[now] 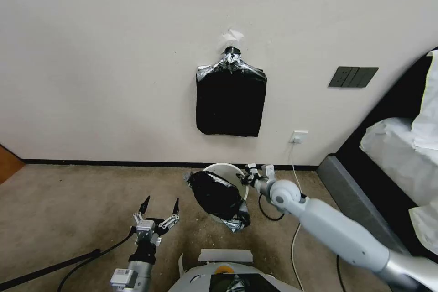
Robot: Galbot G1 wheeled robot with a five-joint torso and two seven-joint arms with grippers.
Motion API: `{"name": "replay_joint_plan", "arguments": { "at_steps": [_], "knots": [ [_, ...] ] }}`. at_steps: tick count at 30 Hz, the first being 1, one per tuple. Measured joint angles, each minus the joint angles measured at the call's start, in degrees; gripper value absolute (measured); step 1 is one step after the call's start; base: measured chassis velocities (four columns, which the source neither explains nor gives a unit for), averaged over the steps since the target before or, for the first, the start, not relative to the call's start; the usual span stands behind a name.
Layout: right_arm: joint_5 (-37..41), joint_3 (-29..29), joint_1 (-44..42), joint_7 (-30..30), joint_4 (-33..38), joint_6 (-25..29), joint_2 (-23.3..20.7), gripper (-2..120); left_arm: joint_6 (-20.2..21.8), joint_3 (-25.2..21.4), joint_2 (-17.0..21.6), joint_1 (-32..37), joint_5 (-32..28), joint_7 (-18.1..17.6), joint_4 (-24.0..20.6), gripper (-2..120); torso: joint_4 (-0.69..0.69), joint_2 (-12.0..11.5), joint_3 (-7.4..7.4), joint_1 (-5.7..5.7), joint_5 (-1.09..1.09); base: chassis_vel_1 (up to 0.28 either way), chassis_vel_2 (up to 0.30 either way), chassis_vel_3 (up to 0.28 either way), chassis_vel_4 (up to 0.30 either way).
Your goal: Place a trash bag onto the trash bin.
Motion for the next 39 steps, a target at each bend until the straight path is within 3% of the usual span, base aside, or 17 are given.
{"name": "replay_joint_plan", "arguments": {
  "at_steps": [6, 15, 27, 39],
  "knots": [
    [-0.19, 2.04, -2.48, 5.14, 1.34, 2.08, 3.07, 4, 0.35, -0.1, 0.28, -0.32, -0.22, 0.0, 0.0, 100, 0.0, 0.0, 0.0, 0.0, -0.01, 0.0, 0.0, 0.0, 0.0],
    [-8.69, 4.6, -10.96, 14.81, 0.73, 8.52, 11.3, 3, 1.4, -0.17, 0.62, -1.24, -0.69, 0.02, -0.17, 100, -0.01, 0.0, 0.0, 0.0, 0.0, 0.0, 0.0, 0.0, 0.0],
    [-13.75, 4.33, -16.25, 14.78, -1.12, 12.93, 17.61, 3, 1.62, -0.51, 1.13, -1.69, -1.36, 0.03, -0.24, 100, 0.0, 0.0, 0.0, 0.0, 0.0, 0.0, 0.0, 0.0, 0.0],
    [-17.22, 4.15, -18.54, 14.49, -2.5, 15.45, 18.46, 3, 1.4, -0.24, 0.85, -1.6, -1.44, 0.04, -0.15, 100, -0.01, 0.01, -0.01, 0.0, -0.01, 0.0, 0.0, 0.0, 0.0]
  ]
}}
